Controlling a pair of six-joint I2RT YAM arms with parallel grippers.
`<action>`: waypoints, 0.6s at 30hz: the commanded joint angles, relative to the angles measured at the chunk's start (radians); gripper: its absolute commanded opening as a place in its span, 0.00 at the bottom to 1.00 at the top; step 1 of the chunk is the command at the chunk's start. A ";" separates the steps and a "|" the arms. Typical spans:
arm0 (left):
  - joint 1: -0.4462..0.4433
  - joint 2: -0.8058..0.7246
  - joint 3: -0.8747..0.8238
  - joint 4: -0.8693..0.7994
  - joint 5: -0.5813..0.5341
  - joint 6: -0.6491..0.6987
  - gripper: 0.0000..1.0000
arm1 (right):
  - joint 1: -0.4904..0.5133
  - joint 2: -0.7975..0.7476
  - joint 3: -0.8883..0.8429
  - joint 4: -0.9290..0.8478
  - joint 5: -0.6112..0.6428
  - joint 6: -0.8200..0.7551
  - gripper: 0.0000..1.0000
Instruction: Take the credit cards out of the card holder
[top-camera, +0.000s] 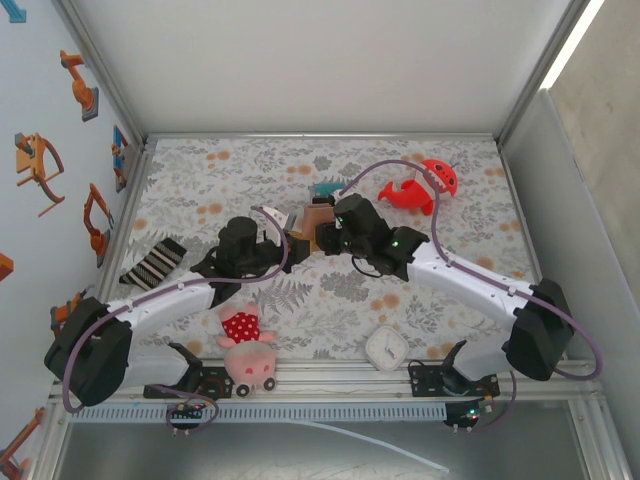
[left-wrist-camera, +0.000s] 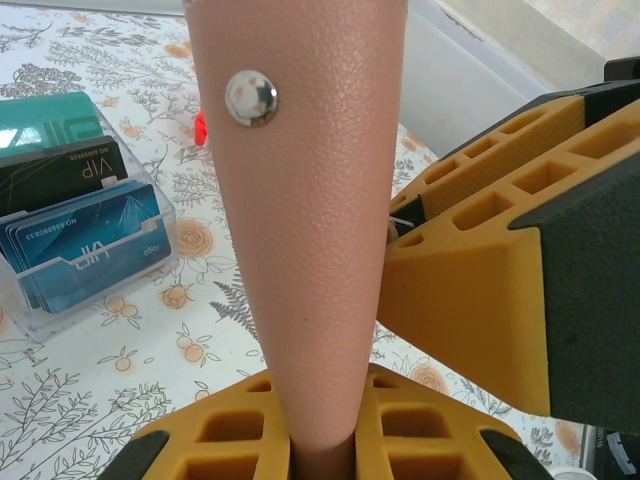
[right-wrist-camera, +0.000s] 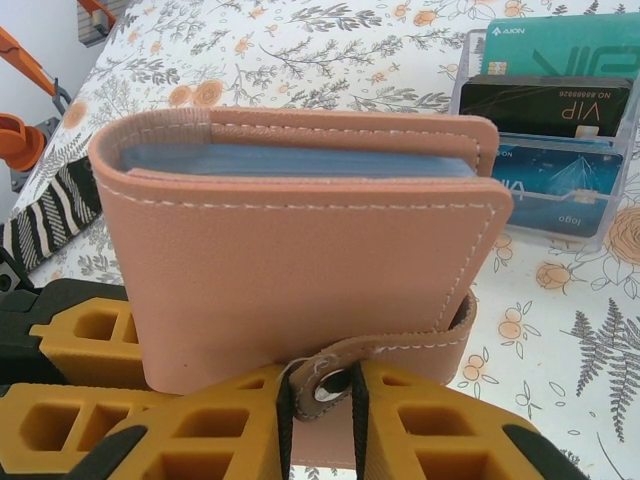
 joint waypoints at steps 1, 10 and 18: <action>-0.012 -0.004 0.039 0.077 0.077 0.000 0.00 | 0.002 -0.012 -0.008 -0.002 0.047 -0.005 0.20; -0.011 0.010 0.042 0.086 0.079 -0.003 0.00 | 0.001 -0.027 -0.005 -0.030 0.052 -0.012 0.12; -0.011 0.014 0.041 0.096 0.089 -0.013 0.00 | 0.001 -0.032 -0.007 -0.024 0.045 -0.011 0.09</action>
